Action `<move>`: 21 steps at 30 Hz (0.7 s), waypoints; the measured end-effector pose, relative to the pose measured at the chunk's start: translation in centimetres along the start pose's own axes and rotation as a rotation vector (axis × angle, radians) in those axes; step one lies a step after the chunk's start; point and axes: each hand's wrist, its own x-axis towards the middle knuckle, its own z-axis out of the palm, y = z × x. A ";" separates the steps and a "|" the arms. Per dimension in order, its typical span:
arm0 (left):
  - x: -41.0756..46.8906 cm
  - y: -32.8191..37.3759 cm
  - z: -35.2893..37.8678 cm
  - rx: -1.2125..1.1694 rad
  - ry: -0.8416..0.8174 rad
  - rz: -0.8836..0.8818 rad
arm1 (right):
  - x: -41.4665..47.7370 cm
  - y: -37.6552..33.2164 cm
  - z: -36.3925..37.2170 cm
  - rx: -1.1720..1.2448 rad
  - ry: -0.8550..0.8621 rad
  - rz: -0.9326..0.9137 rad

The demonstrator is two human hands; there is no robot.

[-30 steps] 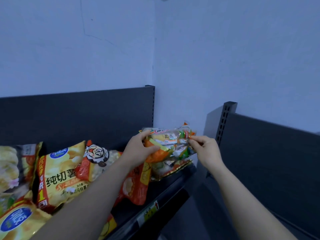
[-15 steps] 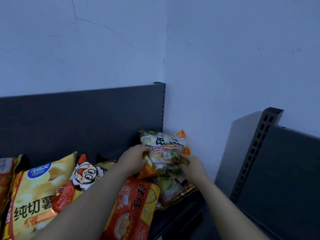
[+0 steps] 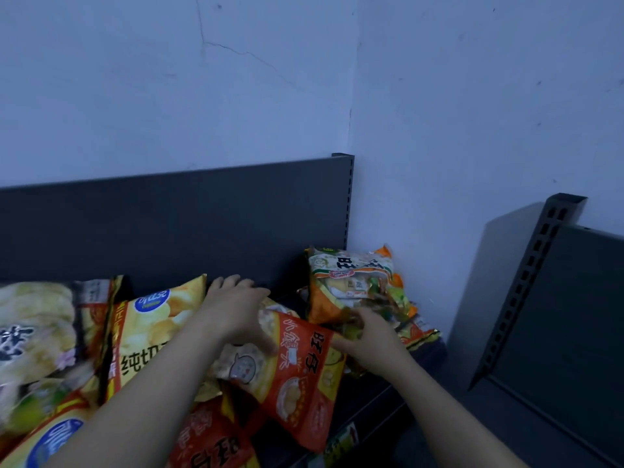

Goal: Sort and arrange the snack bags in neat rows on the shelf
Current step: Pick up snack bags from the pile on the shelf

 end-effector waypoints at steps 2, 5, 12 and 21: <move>-0.6 -0.8 0.5 0.054 0.006 0.026 | -0.5 -0.1 1.0 -0.011 -0.088 0.045; -0.8 -1.4 1.2 0.061 0.055 0.064 | -1.1 -0.3 1.8 0.046 -0.124 0.051; -1.2 -2.3 1.1 -0.305 0.230 0.056 | -1.4 -0.7 1.7 0.141 0.026 0.054; -1.1 -3.7 -0.4 -0.783 0.510 -0.357 | 0.3 -4.9 -1.3 0.299 0.200 -0.106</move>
